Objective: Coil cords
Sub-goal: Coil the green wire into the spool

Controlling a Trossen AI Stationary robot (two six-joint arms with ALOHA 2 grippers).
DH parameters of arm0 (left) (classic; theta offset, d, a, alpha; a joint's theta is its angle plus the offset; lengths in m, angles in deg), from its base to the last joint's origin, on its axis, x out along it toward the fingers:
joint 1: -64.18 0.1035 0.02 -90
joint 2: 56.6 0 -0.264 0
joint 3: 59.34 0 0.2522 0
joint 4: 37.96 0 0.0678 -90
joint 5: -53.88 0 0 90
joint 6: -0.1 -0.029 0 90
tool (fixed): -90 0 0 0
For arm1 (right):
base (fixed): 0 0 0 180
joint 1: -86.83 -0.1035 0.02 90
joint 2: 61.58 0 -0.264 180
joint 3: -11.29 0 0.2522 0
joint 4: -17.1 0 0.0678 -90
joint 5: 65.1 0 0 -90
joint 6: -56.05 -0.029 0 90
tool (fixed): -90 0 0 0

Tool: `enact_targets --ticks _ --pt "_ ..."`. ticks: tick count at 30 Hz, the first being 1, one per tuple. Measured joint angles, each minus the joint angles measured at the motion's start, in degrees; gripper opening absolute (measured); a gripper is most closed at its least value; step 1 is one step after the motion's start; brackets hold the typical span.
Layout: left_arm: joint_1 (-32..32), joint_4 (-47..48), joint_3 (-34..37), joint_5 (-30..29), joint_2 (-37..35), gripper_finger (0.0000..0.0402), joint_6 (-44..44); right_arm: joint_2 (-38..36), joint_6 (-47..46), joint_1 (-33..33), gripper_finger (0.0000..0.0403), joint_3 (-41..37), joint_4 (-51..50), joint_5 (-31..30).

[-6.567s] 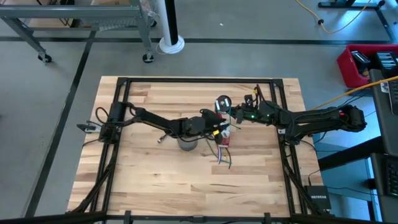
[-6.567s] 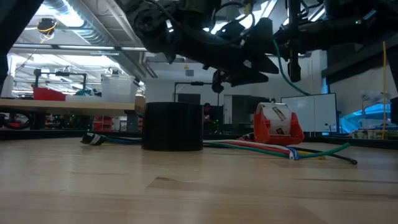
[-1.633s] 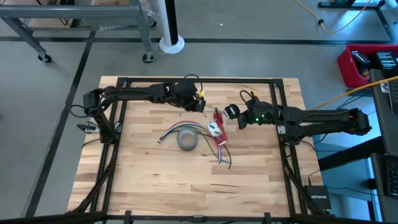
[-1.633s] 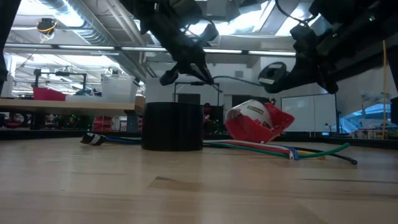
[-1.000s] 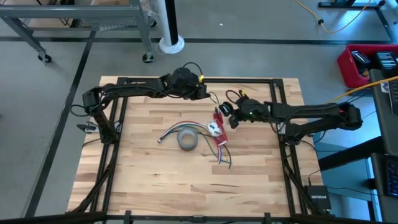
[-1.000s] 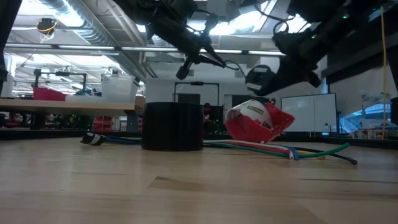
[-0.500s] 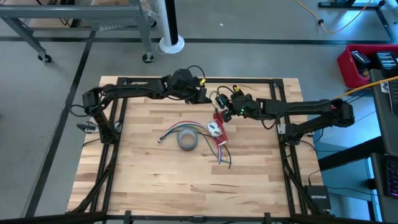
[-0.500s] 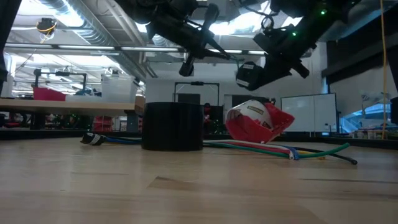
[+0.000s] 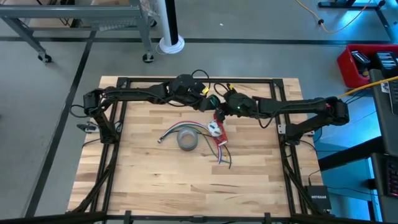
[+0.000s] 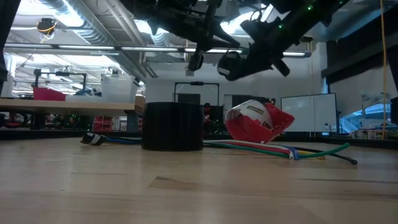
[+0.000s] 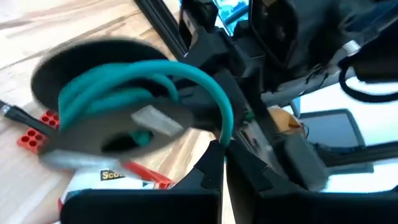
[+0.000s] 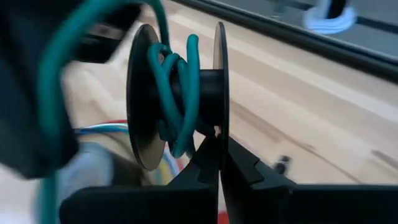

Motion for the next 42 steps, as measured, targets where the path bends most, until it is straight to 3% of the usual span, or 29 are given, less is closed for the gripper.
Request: enact_targets --ticks 5,21,28,37,42 --pt "-0.25 0.12 0.0 0.92 0.0 0.0 -1.84 0.0 -1.57 -0.01 0.0003 0.0 3.38 2.98" --pt "-4.56 5.59 -0.04 -1.57 -0.13 0.0 -6.15 -0.04 -5.64 -0.08 0.0003 0.0 9.0 3.75" --pt "-5.87 11.47 -0.07 -9.95 -0.22 0.0 -14.18 -0.13 -6.45 -0.05 0.0003 0.0 8.42 7.48" --pt "-10.69 14.03 -0.15 -27.87 -0.33 0.0 -27.1 -4.64 -6.43 0.01 0.0003 -0.07 2.66 8.2" --pt "-12.91 14.65 -0.13 -34.52 -0.31 0.0 -32.82 -5.22 -7.81 -0.01 0.0003 -0.07 0.85 10.43"
